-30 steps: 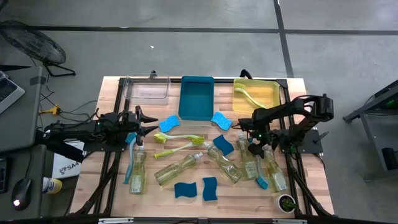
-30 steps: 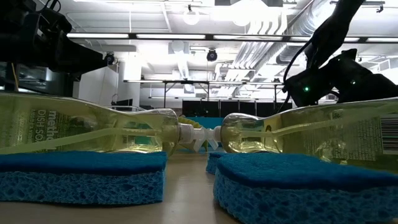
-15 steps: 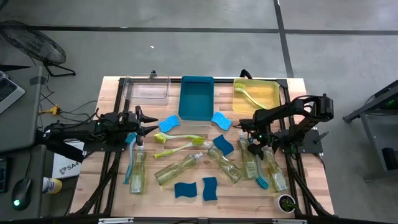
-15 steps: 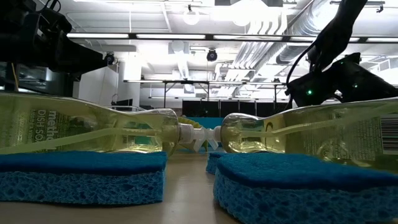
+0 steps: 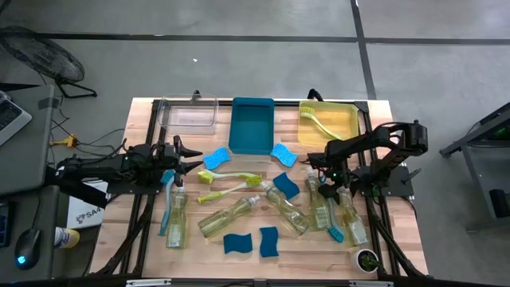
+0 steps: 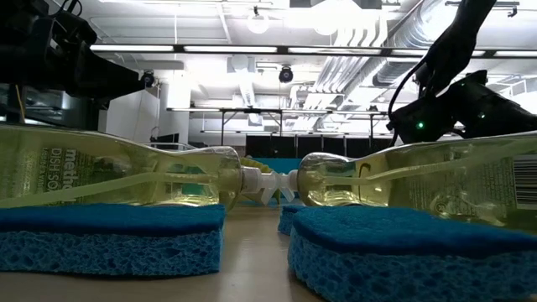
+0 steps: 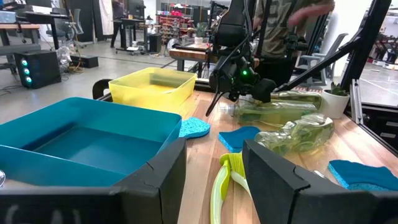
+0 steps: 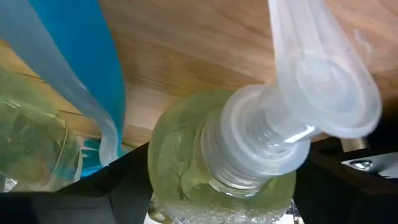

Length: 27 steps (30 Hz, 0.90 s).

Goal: Pick & Place Kitchen Sink Supplies
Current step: Put the yellow soap dispenser into the blue bin

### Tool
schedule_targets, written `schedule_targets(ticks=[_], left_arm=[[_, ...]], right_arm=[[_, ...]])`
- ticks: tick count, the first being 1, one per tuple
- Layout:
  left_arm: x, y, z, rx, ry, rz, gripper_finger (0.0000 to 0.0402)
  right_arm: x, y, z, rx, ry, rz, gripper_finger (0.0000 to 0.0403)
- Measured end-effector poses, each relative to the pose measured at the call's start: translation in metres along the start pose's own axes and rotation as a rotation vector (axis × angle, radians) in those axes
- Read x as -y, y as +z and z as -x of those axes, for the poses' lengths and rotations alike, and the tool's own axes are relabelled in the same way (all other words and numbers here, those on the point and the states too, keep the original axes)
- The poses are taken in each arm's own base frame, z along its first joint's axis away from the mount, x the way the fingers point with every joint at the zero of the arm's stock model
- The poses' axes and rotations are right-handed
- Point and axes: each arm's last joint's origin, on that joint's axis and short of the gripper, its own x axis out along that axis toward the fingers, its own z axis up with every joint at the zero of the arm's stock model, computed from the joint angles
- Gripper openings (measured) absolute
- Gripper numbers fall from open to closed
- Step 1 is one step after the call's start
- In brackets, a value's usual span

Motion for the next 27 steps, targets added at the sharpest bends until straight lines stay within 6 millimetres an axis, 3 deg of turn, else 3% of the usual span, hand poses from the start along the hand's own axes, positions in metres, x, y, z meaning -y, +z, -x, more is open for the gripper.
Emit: schedule_targets(ticks=[15,27], left_arm=[[0.0000,-0.0001,0.0000,0.000,0.000,0.000,0.0154],[0.0000,0.0000,0.0000,0.000,0.000,0.000,0.0154]], right_arm=[[0.0042,0.0028,-0.0087,-0.002,0.034,-0.061,0.0293],[0.0018,0.0015,-0.0046,0.004,0.025,-0.046,0.0277]])
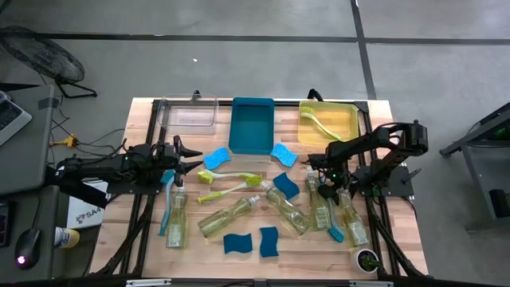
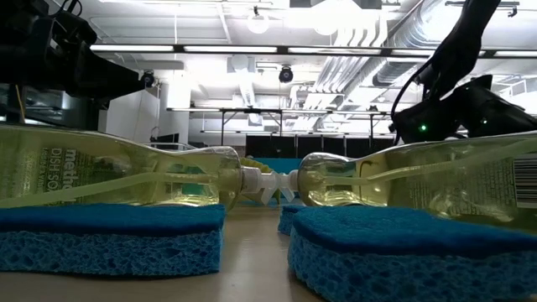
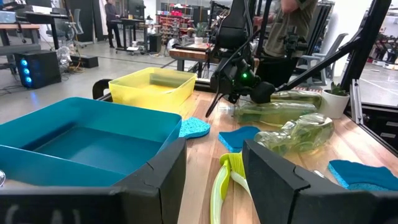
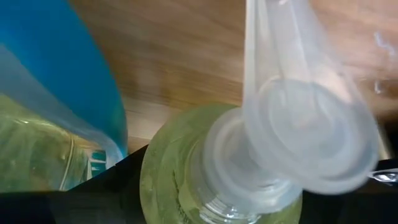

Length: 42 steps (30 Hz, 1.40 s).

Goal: Pick & Place Kitchen Sink Supplies
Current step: Put the yellow soap dispenser into the blue bin

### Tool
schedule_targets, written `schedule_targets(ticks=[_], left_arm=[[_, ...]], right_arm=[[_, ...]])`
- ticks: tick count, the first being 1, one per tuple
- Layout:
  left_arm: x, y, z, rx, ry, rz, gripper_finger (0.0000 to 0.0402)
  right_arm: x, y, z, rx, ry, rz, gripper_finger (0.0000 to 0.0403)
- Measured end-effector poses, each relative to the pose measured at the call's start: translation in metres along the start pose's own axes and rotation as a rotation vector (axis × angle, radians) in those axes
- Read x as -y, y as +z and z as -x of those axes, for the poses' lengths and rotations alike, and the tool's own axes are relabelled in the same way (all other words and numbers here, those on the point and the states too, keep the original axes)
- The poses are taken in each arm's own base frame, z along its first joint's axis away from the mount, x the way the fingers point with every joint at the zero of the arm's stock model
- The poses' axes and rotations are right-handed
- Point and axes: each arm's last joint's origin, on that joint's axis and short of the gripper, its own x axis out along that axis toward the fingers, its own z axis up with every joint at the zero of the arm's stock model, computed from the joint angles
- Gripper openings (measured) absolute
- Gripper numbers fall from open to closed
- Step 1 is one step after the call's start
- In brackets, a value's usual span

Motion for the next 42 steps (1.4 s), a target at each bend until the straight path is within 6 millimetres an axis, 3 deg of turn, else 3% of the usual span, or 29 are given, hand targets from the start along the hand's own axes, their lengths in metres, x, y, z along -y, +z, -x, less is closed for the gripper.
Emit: schedule_targets(ticks=[10,19,42], left_arm=[[0.000,0.000,0.000,0.000,0.000,0.000,0.0154],[0.000,0.000,0.000,0.000,0.000,0.000,0.0154],[0.000,0.000,0.000,0.000,0.000,0.000,0.0154]], right_arm=[[-0.008,-0.013,0.022,0.116,0.026,0.082,0.0277],[-0.008,-0.039,0.053,0.319,0.119,0.125,0.0276],[0.024,-0.121,0.121,0.928,0.284,0.258,0.0276]])
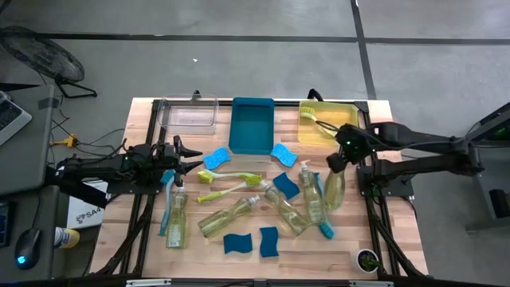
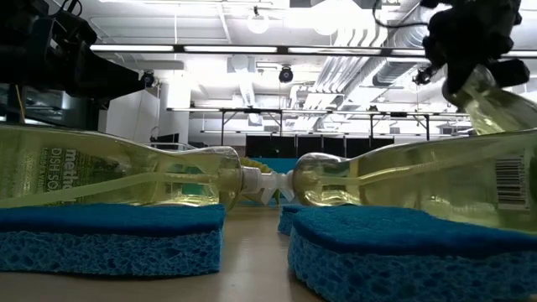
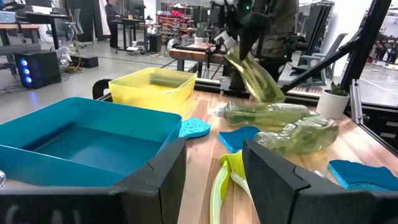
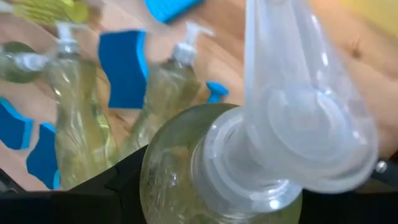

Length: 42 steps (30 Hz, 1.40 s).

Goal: Pick & Place Kitchen Sink Supplies
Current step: Put the yellow soap dispenser into the blue bin

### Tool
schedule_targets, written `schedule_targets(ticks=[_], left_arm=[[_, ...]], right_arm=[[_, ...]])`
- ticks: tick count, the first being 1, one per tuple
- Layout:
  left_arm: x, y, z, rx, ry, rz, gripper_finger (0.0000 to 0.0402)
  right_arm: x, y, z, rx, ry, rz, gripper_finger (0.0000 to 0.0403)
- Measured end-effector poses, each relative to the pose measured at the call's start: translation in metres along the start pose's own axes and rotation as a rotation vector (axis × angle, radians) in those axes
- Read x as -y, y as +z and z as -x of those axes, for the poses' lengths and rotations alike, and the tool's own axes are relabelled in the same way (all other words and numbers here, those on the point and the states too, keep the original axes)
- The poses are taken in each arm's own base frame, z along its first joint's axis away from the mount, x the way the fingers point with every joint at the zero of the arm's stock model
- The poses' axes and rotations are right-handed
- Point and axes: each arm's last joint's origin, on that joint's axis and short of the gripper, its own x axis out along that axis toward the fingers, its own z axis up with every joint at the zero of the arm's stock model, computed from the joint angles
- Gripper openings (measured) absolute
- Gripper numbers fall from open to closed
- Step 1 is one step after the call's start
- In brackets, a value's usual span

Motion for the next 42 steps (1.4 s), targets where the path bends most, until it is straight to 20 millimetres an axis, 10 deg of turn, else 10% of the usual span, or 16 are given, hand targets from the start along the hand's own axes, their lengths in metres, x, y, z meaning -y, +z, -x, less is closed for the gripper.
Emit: schedule_targets(ticks=[18,42], left_arm=[[0.000,0.000,0.000,0.000,0.000,0.000,0.0154],[0.000,0.000,0.000,0.001,0.000,0.000,0.0154]], right_arm=[[-0.030,0.040,0.046,0.336,0.010,0.310,0.0276],[-0.117,0.225,0.014,0.574,-0.211,0.621,0.0276]])
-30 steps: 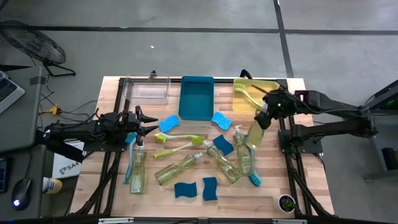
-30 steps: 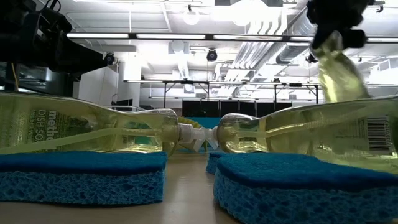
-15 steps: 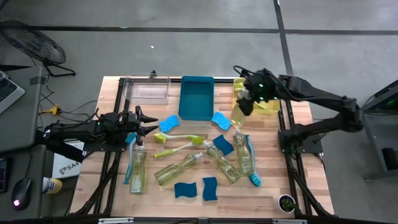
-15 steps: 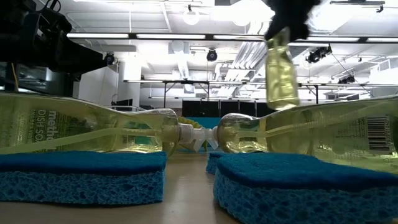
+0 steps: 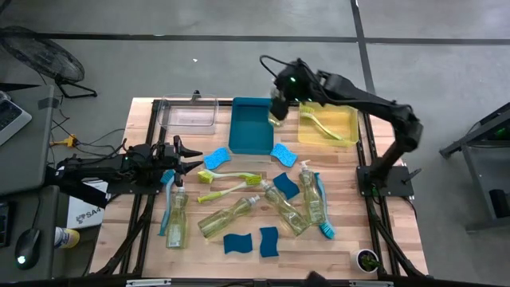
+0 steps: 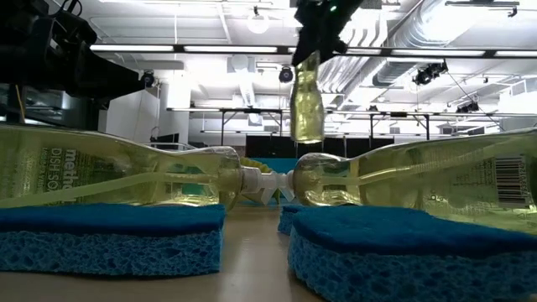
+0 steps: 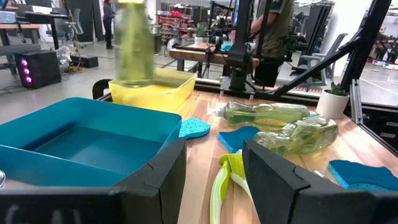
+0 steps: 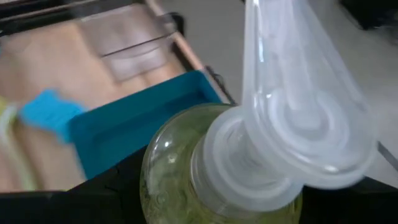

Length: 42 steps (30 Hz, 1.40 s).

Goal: Pick & Place Kitchen Sink Supplies
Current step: Put the yellow soap dispenser into the blue bin

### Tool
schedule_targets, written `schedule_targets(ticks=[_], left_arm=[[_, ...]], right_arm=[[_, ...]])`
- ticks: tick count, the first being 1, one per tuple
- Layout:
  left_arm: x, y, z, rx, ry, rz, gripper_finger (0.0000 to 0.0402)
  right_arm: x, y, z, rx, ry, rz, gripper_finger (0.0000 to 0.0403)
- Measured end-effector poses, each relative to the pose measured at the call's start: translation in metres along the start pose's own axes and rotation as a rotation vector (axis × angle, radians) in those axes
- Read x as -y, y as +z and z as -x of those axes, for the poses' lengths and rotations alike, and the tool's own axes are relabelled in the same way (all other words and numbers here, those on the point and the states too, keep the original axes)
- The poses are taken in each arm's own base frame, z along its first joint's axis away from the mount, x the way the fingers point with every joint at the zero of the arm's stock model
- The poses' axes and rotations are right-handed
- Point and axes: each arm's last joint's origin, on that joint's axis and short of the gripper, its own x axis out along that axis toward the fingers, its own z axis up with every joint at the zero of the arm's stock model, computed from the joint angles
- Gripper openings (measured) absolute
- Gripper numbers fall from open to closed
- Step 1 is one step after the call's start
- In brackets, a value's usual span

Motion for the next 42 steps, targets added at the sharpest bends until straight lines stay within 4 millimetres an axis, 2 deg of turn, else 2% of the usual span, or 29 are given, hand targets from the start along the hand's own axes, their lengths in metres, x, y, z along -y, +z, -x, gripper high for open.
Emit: schedule_targets(ticks=[4,9,21,31,42], left_arm=[[0.000,0.000,0.000,-0.001,0.000,0.000,0.0154],[0.000,0.000,0.000,0.000,0.000,0.000,0.0154],[0.000,0.000,0.000,0.000,0.000,0.000,0.0154],[0.000,0.000,0.000,0.000,0.000,0.000,0.0154],[0.000,0.000,0.000,0.000,0.000,0.000,0.0154]], right_arm=[[0.009,0.015,-0.028,-0.002,-0.072,-0.067,0.0276],[0.014,0.027,-0.052,0.024,-0.106,-0.127,0.0276],[0.006,0.030,-0.108,0.134,0.096,0.119,0.0276],[0.003,0.025,-0.133,0.180,0.211,0.320,0.0276],[-0.001,0.017,-0.159,0.190,0.234,0.353,0.0276]])
